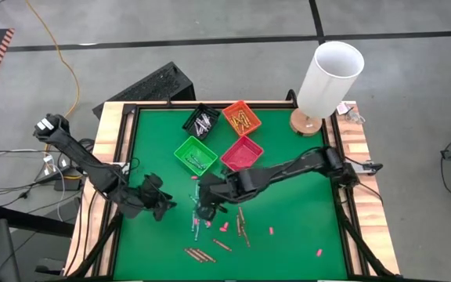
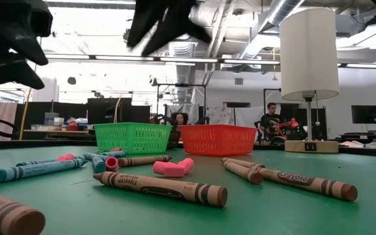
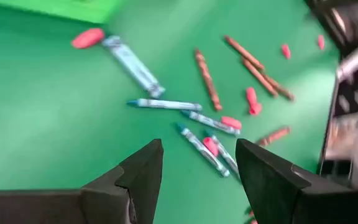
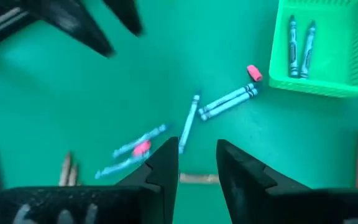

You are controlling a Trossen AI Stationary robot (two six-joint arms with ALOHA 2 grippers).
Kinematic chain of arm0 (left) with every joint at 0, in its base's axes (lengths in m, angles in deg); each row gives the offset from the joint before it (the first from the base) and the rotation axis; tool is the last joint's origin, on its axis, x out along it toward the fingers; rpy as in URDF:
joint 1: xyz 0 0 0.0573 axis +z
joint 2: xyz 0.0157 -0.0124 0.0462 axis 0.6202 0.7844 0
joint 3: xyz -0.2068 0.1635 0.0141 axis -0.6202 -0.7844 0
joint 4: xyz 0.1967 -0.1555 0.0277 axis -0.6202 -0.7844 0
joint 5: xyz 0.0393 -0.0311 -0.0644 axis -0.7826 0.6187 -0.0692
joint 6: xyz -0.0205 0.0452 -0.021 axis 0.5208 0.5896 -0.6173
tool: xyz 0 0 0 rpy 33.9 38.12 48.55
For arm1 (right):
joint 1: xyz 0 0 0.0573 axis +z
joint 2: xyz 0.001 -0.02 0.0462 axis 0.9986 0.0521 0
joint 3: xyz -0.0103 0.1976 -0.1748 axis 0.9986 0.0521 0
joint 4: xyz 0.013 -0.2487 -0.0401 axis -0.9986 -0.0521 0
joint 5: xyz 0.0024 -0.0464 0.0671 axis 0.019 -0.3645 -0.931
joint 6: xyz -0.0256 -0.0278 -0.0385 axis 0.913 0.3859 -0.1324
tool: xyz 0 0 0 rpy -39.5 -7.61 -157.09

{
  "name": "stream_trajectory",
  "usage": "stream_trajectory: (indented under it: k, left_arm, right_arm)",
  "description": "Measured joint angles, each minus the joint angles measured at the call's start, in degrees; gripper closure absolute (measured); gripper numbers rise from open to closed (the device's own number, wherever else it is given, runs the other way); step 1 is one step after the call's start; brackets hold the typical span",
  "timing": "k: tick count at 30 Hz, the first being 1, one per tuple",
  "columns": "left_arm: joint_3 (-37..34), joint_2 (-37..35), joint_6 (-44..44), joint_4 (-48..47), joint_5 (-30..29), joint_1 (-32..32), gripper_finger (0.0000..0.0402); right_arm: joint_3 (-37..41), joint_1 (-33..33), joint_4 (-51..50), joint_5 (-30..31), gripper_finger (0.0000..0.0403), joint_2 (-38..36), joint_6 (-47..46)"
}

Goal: Sort crayons
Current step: Put the blue crayon into the bin

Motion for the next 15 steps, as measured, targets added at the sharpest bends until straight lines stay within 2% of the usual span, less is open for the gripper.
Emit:
stream_trajectory:
  k: [3, 7, 10, 15]
  left_arm:
    - [0.0, 4.2, 11.9, 8.7, 1.7, 1.4, 0.0209]
    - [0.0, 9.2, 28.9, 18.7, 5.5, 3.9, 0.0209]
    - [0.5, 12.1, 37.1, 19.1, 8.7, 6.4, 0.0209]
    - [2.4, 15.7, 49.5, 17.2, 14.5, 11.2, 0.0209]
  right_arm:
    - [-3.0, 1.2, -6.7, 0.3, 0.0273, -3.0, 2.1]
    - [-5.5, 2.6, -8.7, 1.1, 0.0273, -10.3, 4.9]
    - [-5.6, 3.8, -9.6, 2.4, 0.0273, -15.8, 4.9]
    - [-5.4, 5.9, -12.2, 7.1, 0.0273, -20.6, 4.2]
